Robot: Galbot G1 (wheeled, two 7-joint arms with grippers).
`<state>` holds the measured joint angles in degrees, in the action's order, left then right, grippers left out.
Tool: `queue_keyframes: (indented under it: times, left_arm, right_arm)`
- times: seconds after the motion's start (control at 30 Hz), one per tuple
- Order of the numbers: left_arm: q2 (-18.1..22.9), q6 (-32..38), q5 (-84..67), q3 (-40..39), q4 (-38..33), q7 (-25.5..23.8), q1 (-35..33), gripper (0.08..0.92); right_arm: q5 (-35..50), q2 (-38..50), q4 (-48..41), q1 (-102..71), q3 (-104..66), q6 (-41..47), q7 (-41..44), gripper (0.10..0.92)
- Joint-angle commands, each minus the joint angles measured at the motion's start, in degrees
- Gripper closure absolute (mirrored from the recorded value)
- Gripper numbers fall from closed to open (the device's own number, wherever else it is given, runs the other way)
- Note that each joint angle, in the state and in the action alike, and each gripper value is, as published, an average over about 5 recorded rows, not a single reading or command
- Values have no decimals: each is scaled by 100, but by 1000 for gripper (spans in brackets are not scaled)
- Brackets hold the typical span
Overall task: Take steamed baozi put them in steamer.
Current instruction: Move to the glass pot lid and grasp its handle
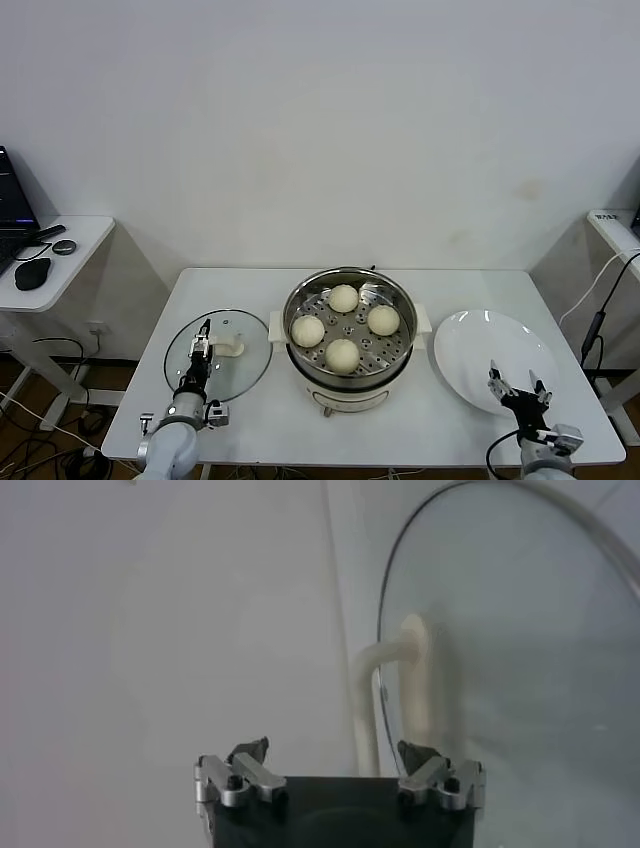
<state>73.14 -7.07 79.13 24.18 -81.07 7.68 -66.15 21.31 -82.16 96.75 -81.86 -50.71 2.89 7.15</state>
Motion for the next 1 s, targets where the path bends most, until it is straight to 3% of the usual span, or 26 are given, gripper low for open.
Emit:
queue_keyframes:
  times: [0.03, 0.73, 0.83, 1.0]
  left_arm:
    - [69, -110, -80, -79, 442, 33, 453, 177]
    - [130, 62, -318, 69, 781, 152, 689, 177]
    - [134, 106, -340, 136, 773, 150, 654, 209]
    - [151, 193, -392, 171, 720, 192, 581, 346]
  right_arm:
    - [-32, -5, -11, -27, -7, -29, -2, 203]
    - [-131, -44, -147, 3, 104, -115, -13, 203]
    - [-136, -46, -172, 12, 117, -124, -12, 203]
    - [-157, -49, -201, 33, 157, -134, -14, 203]
